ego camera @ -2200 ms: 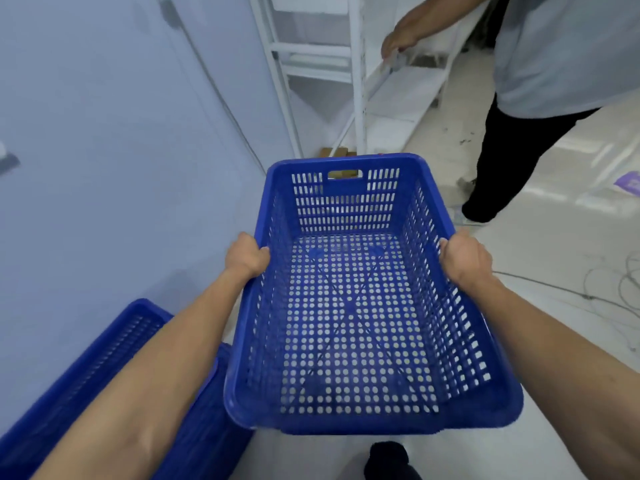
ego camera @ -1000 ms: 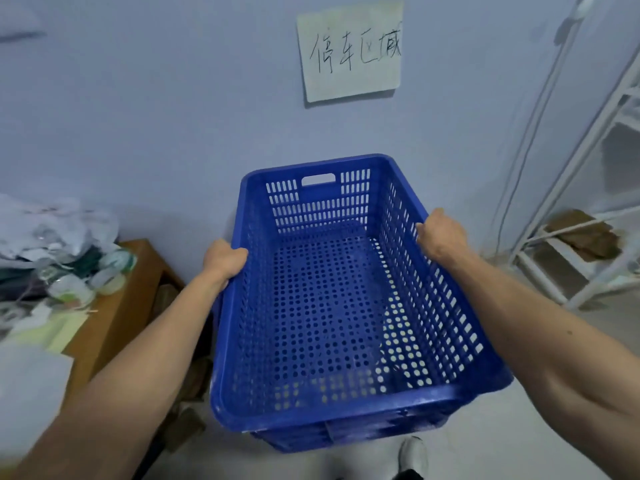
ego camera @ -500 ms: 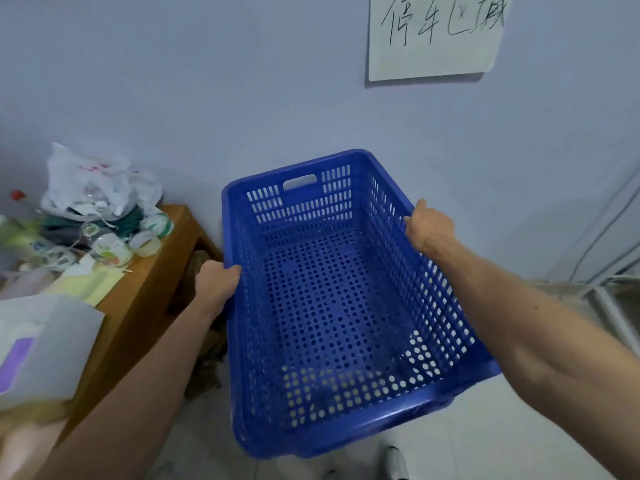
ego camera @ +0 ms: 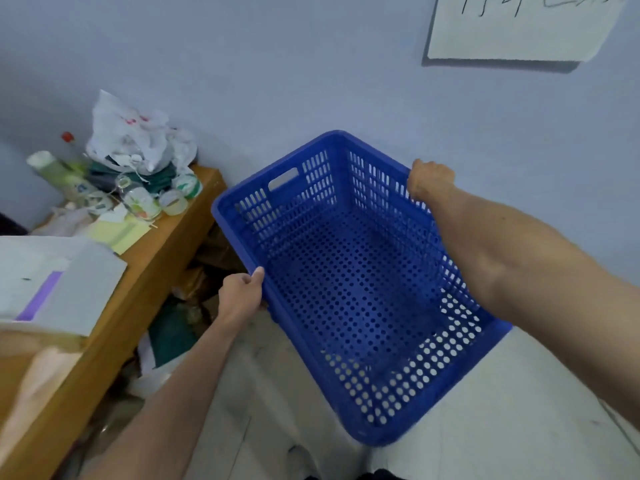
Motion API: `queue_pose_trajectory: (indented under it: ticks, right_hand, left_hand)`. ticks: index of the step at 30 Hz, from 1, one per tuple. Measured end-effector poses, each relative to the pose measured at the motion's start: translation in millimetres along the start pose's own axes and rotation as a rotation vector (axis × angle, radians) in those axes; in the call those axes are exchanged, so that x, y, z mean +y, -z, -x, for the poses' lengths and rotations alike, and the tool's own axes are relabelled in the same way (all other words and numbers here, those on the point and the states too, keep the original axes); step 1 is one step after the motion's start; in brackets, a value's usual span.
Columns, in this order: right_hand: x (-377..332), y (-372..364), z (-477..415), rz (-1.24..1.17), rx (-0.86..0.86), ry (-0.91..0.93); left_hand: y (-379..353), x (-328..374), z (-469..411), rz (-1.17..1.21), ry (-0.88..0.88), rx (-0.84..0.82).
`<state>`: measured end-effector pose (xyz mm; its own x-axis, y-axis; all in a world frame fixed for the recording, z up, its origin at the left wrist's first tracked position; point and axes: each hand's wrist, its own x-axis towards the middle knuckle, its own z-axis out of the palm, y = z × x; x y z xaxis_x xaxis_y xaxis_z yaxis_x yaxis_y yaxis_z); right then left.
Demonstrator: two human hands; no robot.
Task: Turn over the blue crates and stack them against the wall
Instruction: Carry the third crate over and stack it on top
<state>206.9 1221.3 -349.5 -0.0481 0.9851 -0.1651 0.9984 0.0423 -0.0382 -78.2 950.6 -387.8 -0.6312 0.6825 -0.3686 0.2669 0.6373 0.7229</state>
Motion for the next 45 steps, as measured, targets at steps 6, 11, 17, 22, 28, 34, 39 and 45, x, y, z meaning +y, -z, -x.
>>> queue_pose_trajectory:
  ticks: [6, 11, 17, 22, 28, 34, 39, 45]
  right_hand:
    - [-17.4, 15.1, -29.5, -0.073, -0.006, 0.016]
    - [-32.8, 13.3, -54.9, -0.193, -0.033, -0.051]
    - [-52.4, 7.5, -82.2, -0.163, 0.048, 0.037]
    - [-71.3, 9.1, -99.5, -0.194, 0.093, 0.104]
    - [-84.3, 1.1, -124.0, -0.190, 0.103, 0.164]
    - [-97.7, -12.8, -144.4, -0.249, 0.113, 0.149]
    - [-90.1, -15.5, -153.7, -0.274, 0.055, 0.150]
    - [-84.1, -17.3, -153.1, -0.256, -0.044, 0.181]
  left_hand:
    - [-23.3, 0.6, 25.4, 0.204, 0.023, -0.059]
    - [-45.3, -0.2, 52.4, 0.371, 0.108, -0.177]
    - [-63.2, 3.7, 63.2, 0.517, 0.132, -0.187]
    - [-71.7, 10.5, 59.4, 0.607, 0.142, -0.172]
    - [-79.7, 22.7, 47.8, 0.627, 0.223, -0.202]
    - [-72.8, 30.5, 31.7, 0.654, 0.301, -0.303]
    - [-68.6, 37.8, 19.3, 0.587, 0.330, -0.386]
    - [-71.0, 42.5, 16.6, 0.494, 0.308, -0.366]
